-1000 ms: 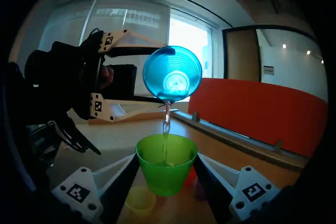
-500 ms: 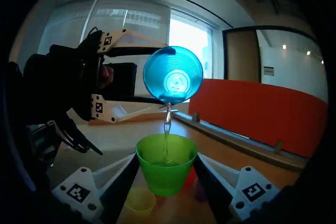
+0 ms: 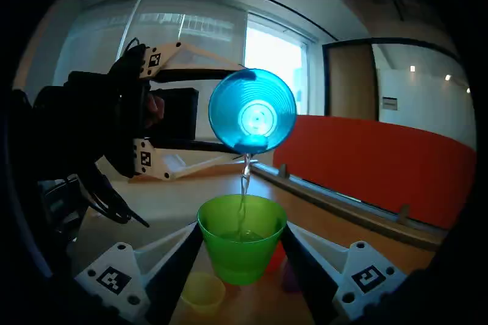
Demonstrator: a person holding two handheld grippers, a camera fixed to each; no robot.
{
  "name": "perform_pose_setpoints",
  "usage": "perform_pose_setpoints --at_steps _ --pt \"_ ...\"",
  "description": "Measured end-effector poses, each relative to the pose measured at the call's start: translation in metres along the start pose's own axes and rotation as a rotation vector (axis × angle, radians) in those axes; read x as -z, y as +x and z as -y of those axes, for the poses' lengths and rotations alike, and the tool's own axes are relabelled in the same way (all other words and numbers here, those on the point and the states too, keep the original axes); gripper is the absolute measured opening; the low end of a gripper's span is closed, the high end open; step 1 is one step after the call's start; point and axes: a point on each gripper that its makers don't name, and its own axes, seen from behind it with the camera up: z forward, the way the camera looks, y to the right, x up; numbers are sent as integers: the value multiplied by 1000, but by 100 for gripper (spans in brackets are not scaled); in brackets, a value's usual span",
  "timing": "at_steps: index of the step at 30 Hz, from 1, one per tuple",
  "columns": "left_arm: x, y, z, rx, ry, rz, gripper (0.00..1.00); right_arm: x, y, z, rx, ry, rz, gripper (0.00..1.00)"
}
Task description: Pour water
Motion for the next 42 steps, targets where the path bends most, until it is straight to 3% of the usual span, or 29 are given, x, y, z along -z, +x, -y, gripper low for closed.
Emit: perform_pose_setpoints --at_steps 20,30,36,42 --pt "-2 6 1 -90 15 -2 84 1 2 -4 4 -8 -5 90" --pt "-4 6 4 -96 19 -3 84 1 3 -4 6 -11 -9 90" --pt "-4 5 1 -56 20 -2 84 0 3 -4 6 -12 -10 90" --pt "-3 -3 1 55 32 12 84 2 4 -4 10 -16 -13 90"
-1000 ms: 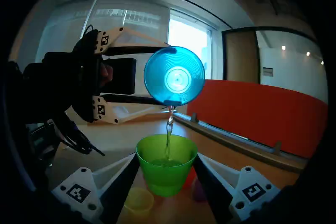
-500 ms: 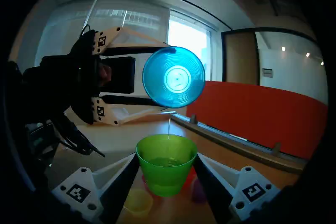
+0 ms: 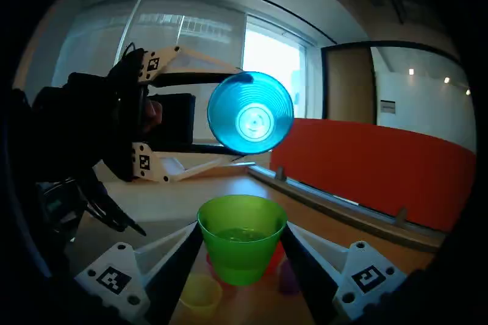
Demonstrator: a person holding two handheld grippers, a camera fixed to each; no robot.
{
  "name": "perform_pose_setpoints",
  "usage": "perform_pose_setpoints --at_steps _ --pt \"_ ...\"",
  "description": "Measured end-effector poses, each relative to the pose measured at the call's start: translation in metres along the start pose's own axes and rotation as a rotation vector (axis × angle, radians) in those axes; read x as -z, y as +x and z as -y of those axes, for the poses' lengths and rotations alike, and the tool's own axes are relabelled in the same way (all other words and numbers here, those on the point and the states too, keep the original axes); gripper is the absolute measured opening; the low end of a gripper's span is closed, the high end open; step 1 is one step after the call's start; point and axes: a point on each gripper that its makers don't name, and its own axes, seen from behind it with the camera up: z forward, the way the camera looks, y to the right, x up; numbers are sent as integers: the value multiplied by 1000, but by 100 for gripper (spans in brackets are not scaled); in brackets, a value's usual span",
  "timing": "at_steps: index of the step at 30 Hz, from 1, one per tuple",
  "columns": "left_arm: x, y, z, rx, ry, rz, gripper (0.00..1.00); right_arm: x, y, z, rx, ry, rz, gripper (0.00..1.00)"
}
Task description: Pour water
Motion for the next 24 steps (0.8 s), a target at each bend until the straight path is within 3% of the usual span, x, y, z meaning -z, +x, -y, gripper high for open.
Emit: perform_pose_setpoints --at_steps 13,24 --pt "2 -16 1 333 39 21 84 4 7 3 17 -5 -20 90" --pt "9 -24 5 583 67 13 84 10 16 2 22 -16 -42 90"
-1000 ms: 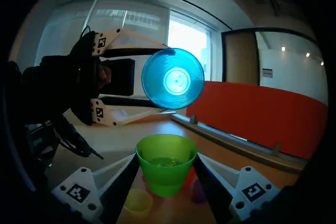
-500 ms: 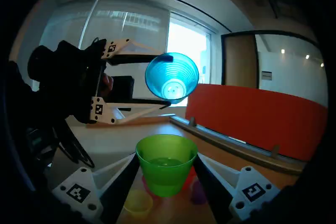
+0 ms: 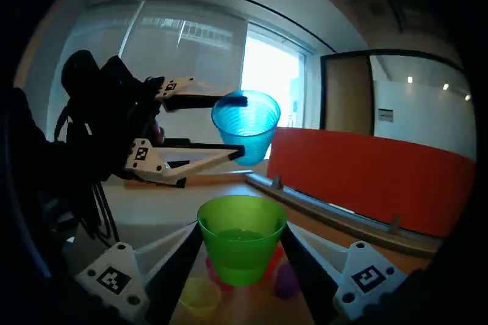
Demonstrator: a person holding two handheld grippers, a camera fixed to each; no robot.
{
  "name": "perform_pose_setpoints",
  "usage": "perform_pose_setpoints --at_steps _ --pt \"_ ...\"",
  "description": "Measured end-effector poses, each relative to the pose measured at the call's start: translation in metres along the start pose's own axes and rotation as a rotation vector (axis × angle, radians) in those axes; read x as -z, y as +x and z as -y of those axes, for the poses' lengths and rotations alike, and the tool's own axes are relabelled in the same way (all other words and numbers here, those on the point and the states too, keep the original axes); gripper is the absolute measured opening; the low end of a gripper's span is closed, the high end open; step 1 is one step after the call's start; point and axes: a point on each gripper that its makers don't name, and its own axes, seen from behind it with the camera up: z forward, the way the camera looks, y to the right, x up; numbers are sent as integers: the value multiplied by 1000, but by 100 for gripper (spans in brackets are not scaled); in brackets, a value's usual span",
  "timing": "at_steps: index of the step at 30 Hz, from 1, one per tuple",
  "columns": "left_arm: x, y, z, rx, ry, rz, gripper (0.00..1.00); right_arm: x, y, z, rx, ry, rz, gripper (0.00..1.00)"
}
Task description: Pour water
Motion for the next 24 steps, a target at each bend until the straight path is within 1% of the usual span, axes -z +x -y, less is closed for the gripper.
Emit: perform_pose_setpoints --at_steps 3,7,13,16,20,24 --pt "1 -1 6 78 12 4 84 2 3 0 -1 -2 -7 90" --pt "-1 -6 12 200 21 13 84 4 6 -1 1 -6 -17 90" --pt "-1 -11 16 370 22 18 84 8 12 -2 -2 -7 -36 90" --pt "0 -15 18 443 18 24 84 10 14 -3 -3 -9 -40 90" --pt "2 -21 19 527 12 36 84 11 15 -5 -3 -13 -42 90" --pt "4 -26 17 610 -1 52 84 12 16 -5 -3 -13 -46 90"
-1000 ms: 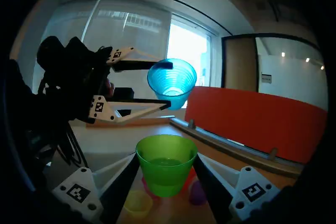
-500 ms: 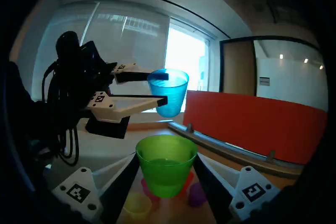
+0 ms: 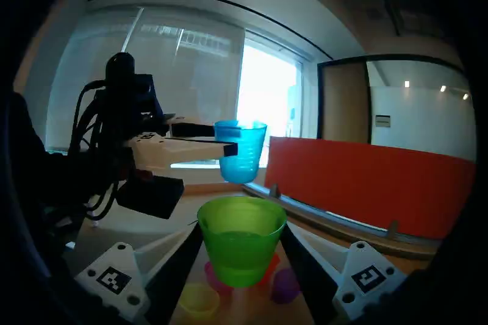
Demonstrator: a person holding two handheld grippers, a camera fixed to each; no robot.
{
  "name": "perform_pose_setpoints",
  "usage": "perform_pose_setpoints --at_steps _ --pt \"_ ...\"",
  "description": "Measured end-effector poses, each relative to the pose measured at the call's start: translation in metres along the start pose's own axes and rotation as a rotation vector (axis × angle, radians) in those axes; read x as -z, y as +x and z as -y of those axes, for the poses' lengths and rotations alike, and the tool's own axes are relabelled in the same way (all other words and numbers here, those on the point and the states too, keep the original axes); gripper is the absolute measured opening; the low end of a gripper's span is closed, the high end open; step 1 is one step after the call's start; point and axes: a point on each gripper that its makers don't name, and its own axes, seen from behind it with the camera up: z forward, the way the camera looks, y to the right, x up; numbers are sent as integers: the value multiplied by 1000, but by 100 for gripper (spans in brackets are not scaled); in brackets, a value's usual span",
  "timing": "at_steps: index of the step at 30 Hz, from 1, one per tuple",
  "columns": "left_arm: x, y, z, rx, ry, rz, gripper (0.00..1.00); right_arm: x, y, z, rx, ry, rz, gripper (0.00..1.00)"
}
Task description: Pour water
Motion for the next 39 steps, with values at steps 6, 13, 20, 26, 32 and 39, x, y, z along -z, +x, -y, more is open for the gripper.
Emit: perform_pose_setpoints --at_steps 6,13,20,26,32,39 --pt "1 -13 1 118 0 43 84 0 4 0 -3 -1 -5 90" --pt "5 -23 2 177 -6 75 84 -2 7 -1 -2 1 -8 90" --pt "11 -40 -3 200 -24 141 84 -3 6 -2 -6 8 4 90" --pt "18 -51 0 200 -27 197 84 -4 5 -3 0 12 23 90" --pt "23 -63 -3 184 -40 263 85 -4 1 -5 -7 16 45 90" --pt "28 -74 -4 161 -45 313 85 -2 -2 -10 -16 13 57 90"
